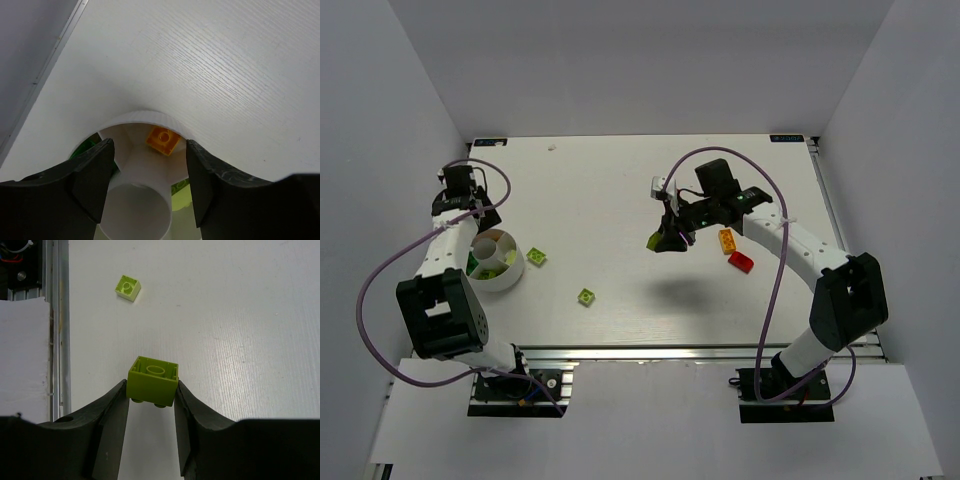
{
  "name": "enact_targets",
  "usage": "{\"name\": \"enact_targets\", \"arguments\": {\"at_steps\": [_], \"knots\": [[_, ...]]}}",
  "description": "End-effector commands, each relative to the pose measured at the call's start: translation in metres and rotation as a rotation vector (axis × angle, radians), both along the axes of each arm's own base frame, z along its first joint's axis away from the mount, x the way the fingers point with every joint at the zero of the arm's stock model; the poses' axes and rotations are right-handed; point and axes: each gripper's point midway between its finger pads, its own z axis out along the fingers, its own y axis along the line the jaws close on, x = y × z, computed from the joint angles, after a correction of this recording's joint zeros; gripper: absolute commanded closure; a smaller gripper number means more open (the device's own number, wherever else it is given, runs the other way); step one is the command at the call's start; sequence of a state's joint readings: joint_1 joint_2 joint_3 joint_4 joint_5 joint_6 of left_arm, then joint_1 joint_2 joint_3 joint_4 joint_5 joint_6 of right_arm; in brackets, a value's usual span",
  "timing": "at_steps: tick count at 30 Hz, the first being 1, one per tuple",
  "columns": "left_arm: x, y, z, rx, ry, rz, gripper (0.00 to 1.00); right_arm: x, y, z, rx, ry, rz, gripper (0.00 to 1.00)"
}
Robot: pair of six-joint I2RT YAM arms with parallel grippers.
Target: Sort the legos into containers by color
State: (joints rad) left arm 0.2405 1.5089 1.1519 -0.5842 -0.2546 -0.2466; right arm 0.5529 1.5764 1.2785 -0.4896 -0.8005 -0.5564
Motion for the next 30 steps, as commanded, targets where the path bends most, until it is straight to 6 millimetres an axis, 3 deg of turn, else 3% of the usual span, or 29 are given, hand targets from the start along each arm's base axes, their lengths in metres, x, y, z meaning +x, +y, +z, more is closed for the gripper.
{"name": "enact_targets", "arguments": {"at_steps": [1, 4, 6, 7, 8, 9, 11, 14, 18, 19, 24, 26, 27, 28, 30], "knots": [[-0.001, 0.006, 0.032, 0.028, -0.071, 0.035, 0.3, -0.003, 0.002, 0.016, 0.037, -0.051, 0.012, 1.0], [0.001, 0.007, 0.054, 0.03, -0.125, 0.053, 0.34, -0.003, 0.003, 0.018, 0.043, -0.062, 0.024, 1.0], [0.0, 0.005, 0.078, 0.032, -0.19, 0.061, 0.44, -0.005, 0.005, 0.02, 0.054, -0.073, 0.043, 1.0], [0.0, 0.003, 0.086, 0.023, -0.218, 0.071, 0.53, -0.005, 0.006, 0.02, 0.057, -0.078, 0.052, 1.0], [-0.003, 0.001, 0.094, 0.015, -0.241, 0.072, 0.77, -0.005, 0.01, 0.023, 0.066, -0.103, 0.074, 1.0], [-0.007, -0.002, 0.108, 0.0, -0.289, 0.082, 0.85, -0.006, 0.012, 0.025, 0.075, -0.116, 0.089, 1.0], [-0.011, -0.016, 0.118, -0.051, -0.337, 0.052, 0.91, -0.007, 0.021, 0.027, 0.094, -0.163, 0.13, 1.0], [-0.025, -0.038, 0.127, -0.139, -0.386, 0.005, 0.87, -0.013, 0.036, 0.034, 0.127, -0.244, 0.208, 1.0], [-0.049, -0.057, 0.136, -0.217, -0.429, 0.001, 0.48, -0.024, 0.058, 0.041, 0.148, -0.373, 0.306, 1.0], [-0.057, -0.062, 0.142, -0.224, -0.456, -0.003, 0.45, -0.031, 0.066, 0.041, 0.153, -0.397, 0.337, 1.0], [-0.084, -0.075, 0.162, -0.278, -0.544, 0.02, 0.39, -0.037, 0.106, 0.039, 0.165, -0.486, 0.38, 1.0], [-0.095, -0.079, 0.175, -0.289, -0.591, 0.025, 0.36, -0.04, 0.128, 0.05, 0.182, -0.505, 0.385, 1.0], [-0.098, -0.082, 0.181, -0.305, -0.615, 0.03, 0.36, -0.039, 0.139, 0.042, 0.175, -0.487, 0.384, 1.0], [-0.102, -0.083, 0.187, -0.311, -0.638, 0.032, 0.34, -0.043, 0.156, 0.058, 0.216, -0.488, 0.372, 1.0], [-0.109, -0.095, 0.205, -0.361, -0.696, 0.002, 0.33, -0.038, 0.179, 0.051, 0.217, -0.45, 0.33, 1.0]]}}
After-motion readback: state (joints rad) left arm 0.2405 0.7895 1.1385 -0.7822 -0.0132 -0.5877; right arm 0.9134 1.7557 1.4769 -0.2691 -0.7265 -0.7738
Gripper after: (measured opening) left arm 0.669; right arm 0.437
